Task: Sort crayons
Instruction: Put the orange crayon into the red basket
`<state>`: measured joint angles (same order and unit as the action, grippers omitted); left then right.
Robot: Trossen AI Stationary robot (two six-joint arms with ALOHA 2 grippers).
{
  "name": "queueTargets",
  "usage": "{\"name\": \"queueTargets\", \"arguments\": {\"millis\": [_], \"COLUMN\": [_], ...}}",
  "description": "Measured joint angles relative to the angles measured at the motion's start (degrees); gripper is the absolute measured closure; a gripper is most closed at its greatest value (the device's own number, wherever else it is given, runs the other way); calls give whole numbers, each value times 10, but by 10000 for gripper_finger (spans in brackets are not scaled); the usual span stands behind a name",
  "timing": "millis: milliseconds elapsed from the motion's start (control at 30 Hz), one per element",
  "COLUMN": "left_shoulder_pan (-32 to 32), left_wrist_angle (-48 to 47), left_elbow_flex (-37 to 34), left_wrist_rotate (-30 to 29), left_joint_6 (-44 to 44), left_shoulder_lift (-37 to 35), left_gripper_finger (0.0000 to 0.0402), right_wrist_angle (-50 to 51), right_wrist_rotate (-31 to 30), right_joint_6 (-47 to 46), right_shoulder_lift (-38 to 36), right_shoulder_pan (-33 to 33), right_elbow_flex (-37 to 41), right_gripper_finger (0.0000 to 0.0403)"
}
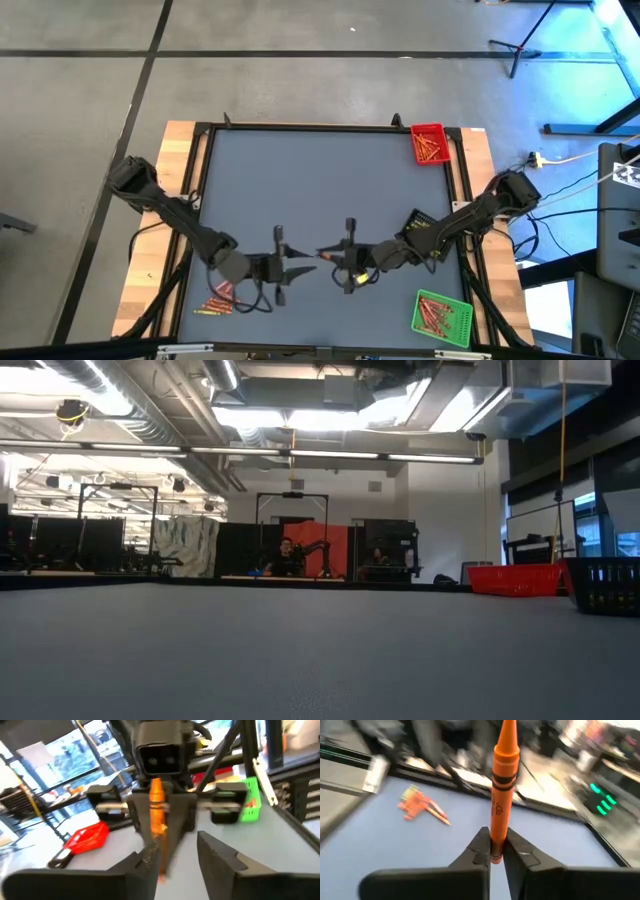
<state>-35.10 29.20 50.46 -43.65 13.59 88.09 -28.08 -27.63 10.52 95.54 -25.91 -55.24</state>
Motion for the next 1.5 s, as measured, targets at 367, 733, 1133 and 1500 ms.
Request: {"name": "queueTargets", "arguments": {"millis": [367, 733, 1133, 1500], "left_shoulder_pan": [-46, -9, -3, -25], "left_wrist_angle": [-338, -378, -377, -377], "left_elbow_flex": [0, -49, -62, -62], "left_wrist_rotate": [-108, -107, -35, -23], "left_joint_6": [-195, -252, -301, -317], "left_shoulder_lift": [-99, -99, -99, -99], "left_gripper_finger": [278, 278, 278, 278], "right_wrist_angle": [338, 596, 691, 699], "right_wrist_rotate": [-150, -91, -10, 33], "right_joint_6": [-135, -224, -207, -177], "right_shoulder_lift": [-138, -258, -246, -192], "right_shoulder_pan": [31, 224, 474, 603], "right_elbow_flex": [0, 0, 0, 0], "right_gripper_finger": [388, 384, 380, 377]}}
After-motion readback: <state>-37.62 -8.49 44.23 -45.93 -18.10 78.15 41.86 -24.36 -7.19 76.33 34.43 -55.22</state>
